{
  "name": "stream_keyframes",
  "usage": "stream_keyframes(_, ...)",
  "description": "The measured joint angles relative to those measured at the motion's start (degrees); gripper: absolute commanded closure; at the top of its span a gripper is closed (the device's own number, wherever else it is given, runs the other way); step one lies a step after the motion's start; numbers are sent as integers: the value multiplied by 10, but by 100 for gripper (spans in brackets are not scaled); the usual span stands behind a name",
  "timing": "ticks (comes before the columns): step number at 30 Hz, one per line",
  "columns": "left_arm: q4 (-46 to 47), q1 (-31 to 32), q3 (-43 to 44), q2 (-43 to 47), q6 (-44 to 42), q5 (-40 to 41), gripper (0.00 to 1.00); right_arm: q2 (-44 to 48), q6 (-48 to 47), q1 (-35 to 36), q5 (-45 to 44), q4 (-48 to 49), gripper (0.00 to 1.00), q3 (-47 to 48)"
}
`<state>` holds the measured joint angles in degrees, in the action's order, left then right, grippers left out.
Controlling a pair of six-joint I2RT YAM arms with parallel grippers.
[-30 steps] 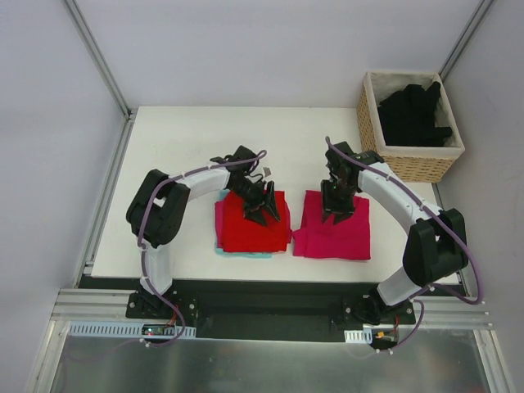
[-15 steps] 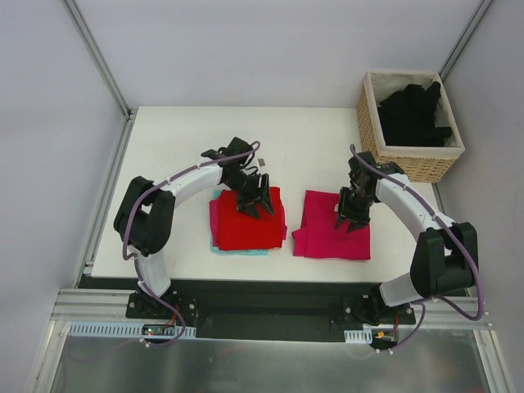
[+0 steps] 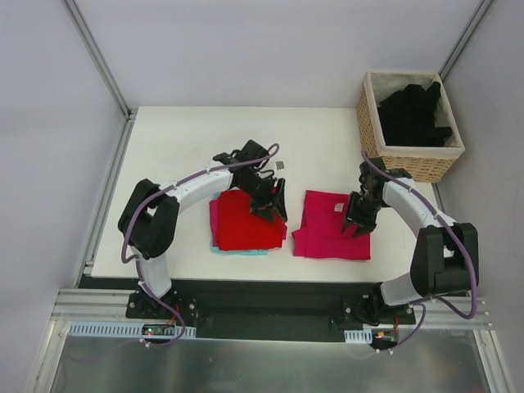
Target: Fold and stack the t-shirts
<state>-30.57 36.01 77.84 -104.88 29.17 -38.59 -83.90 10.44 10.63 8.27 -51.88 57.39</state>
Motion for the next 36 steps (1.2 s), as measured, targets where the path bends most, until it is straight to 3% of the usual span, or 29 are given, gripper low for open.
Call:
stream_keyframes(13,101,10,-7,-12,20,-19,48,22,-43,-120,21,11,55,-44)
stream_keyframes(22,127,11,-13,-46,35,-19,49,17,-56,-132,-17,-5,54,-44)
stream_keyframes(36,139,11,-8,-56,44,-30,50,-71,-68,-144,-40,7,53,-43)
